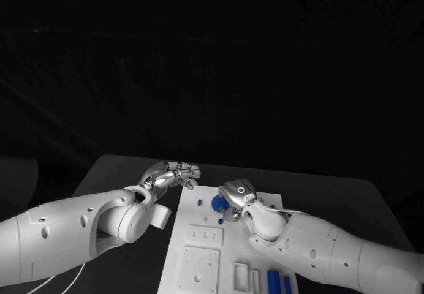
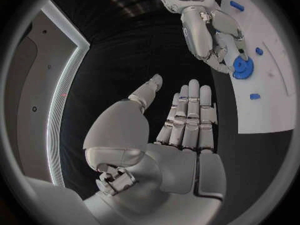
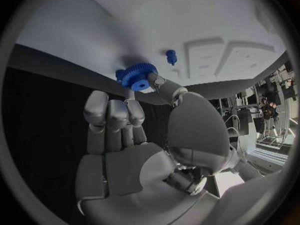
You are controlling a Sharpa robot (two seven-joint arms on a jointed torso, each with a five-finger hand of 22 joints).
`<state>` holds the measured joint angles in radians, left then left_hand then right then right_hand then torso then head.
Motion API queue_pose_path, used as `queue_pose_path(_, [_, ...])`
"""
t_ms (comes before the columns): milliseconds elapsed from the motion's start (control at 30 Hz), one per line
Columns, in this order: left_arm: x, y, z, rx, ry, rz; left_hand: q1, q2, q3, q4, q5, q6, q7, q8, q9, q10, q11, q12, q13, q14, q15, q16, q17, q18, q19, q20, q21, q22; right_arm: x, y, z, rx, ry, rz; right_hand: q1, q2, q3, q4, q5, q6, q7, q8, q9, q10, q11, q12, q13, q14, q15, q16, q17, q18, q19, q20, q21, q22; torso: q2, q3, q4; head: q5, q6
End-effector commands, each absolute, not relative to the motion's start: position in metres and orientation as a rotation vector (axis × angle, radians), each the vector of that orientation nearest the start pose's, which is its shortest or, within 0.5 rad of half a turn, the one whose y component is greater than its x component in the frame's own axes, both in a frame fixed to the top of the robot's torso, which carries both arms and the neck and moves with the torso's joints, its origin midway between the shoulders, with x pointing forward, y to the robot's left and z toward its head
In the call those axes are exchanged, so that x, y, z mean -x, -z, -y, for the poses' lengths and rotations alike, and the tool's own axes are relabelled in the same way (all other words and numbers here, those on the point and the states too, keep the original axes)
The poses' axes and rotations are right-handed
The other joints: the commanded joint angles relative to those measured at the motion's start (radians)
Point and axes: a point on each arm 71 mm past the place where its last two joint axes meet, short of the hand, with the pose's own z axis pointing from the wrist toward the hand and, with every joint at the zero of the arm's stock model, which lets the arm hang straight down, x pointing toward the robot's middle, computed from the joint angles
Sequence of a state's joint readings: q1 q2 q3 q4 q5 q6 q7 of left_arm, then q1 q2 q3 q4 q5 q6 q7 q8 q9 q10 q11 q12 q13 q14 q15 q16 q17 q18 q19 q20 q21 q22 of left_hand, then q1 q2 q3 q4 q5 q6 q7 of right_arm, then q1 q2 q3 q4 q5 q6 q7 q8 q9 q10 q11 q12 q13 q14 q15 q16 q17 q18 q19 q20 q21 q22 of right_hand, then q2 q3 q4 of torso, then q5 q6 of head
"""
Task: Assemble the parts on the task board
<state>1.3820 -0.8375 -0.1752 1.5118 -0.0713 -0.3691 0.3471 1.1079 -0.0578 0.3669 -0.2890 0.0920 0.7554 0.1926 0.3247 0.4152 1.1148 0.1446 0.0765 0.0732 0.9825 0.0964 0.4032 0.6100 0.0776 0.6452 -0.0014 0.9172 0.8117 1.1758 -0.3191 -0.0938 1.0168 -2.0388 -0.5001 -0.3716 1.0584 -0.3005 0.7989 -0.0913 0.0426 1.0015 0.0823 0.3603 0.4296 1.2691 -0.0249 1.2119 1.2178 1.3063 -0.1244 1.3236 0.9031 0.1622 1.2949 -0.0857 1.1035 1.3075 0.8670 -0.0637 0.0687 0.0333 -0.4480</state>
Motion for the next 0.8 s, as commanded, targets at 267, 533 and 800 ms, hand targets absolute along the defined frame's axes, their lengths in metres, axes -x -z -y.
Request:
queue_pose_path(267, [-0.5049,0.1342,-0.2089,0.923,1.442,-1.446,0.004,-0.001,-0.005,0.000,0.004,0.003,0.003,-0.007,-0.001,-0.003,0.000,-0.003,-0.001,0.006,0.002,-0.004,0.002,0.010,-0.003,0.000,-0.005,-0.001,-0.5422,0.2170,0.0631,0.481,-0.262,-1.316,0.000,0.004,-0.003,-0.001,0.006,0.023,0.007,-0.001,0.022,-0.008,0.002,-0.010,-0.006,-0.001,-0.004,-0.006,0.000,0.100,0.000,-0.002,0.005,0.014,0.005,-0.0013,0.0047,0.000,-0.002])
queue_pose_path(533, [-0.5058,0.1322,-0.2078,0.917,1.445,-1.445,0.004,-0.001,-0.005,0.000,0.004,0.003,0.003,-0.007,-0.001,-0.003,0.000,-0.003,-0.001,0.006,0.002,-0.004,0.002,0.010,-0.003,0.000,-0.005,-0.001,-0.5423,0.2190,0.0609,0.484,-0.269,-1.341,-0.002,0.003,-0.007,-0.005,0.006,0.012,0.010,-0.008,0.020,-0.016,0.005,-0.018,-0.011,-0.001,-0.001,-0.009,-0.001,0.100,-0.003,-0.001,0.004,0.014,0.005,-0.0023,0.0041,0.000,-0.002])
queue_pose_path(800, [-0.5059,0.1318,-0.2079,0.917,1.444,-1.444,0.004,-0.001,-0.005,0.000,0.003,0.003,0.003,-0.007,-0.002,-0.003,0.000,-0.004,-0.001,0.006,0.002,-0.005,0.003,0.010,-0.004,0.000,-0.005,-0.001,-0.5448,0.2203,0.0640,0.470,-0.260,-1.354,-0.006,0.003,-0.016,-0.014,0.006,-0.020,0.021,-0.026,0.014,-0.032,0.016,-0.035,-0.024,-0.002,0.008,-0.015,-0.003,0.100,-0.010,0.000,0.002,0.013,0.004,-0.0003,0.0033,0.000,-0.001])
